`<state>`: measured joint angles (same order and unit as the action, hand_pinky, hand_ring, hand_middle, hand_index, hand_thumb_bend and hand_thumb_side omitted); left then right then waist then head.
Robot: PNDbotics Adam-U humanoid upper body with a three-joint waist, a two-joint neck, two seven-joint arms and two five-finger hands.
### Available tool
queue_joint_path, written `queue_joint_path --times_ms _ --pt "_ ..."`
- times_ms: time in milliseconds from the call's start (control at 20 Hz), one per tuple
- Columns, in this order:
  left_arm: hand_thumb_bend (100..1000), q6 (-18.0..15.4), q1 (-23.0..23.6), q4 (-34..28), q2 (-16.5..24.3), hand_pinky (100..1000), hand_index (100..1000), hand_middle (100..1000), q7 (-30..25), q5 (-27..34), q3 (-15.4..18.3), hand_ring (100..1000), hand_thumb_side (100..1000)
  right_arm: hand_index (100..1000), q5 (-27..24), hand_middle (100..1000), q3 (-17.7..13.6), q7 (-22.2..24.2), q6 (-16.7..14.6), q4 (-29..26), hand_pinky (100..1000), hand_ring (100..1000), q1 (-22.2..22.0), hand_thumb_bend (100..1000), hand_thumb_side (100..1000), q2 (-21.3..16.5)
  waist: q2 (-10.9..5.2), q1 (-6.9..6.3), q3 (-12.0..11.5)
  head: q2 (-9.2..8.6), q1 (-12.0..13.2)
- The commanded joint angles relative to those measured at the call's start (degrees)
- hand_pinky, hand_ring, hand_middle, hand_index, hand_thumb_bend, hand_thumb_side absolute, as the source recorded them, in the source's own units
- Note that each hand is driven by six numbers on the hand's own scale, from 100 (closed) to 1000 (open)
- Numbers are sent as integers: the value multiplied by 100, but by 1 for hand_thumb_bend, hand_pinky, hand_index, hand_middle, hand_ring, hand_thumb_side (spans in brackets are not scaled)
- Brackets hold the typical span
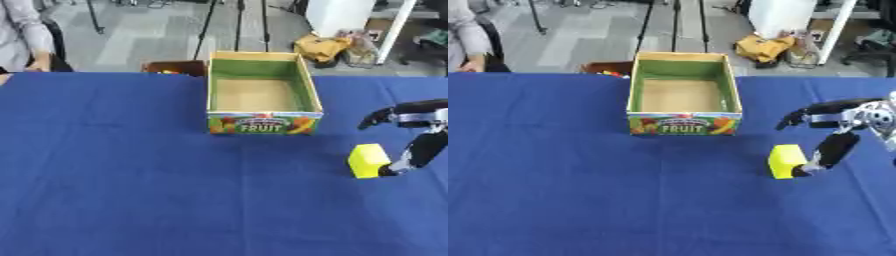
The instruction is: Pick up objects on the table and place them in the box.
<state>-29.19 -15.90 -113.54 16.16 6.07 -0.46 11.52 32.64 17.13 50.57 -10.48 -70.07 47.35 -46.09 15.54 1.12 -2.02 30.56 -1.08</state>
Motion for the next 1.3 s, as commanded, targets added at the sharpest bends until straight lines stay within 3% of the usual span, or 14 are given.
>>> queue_joint_path --times_ms 50,250,1300 --pt "265 -6 -81 -105 57 616 1000 845 -31 1 3 699 1000 1000 -87 941 -30 130 42 -114 994 991 92 525 383 -138 -72 -2 -4 -74 -16" --pt "263 -5 -90 -105 52 616 1000 844 -35 -3 3 699 1000 1000 -12 883 -78 139 33 -166 920 909 104 538 398 -119 -57 -8 -4 -86 -22" --pt "252 -30 -112 -105 25 617 995 844 -80 15 -12 698 1000 977 347 890 -70 140 45 331 927 930 151 454 384 54 8 -47 -80 -163 -100"
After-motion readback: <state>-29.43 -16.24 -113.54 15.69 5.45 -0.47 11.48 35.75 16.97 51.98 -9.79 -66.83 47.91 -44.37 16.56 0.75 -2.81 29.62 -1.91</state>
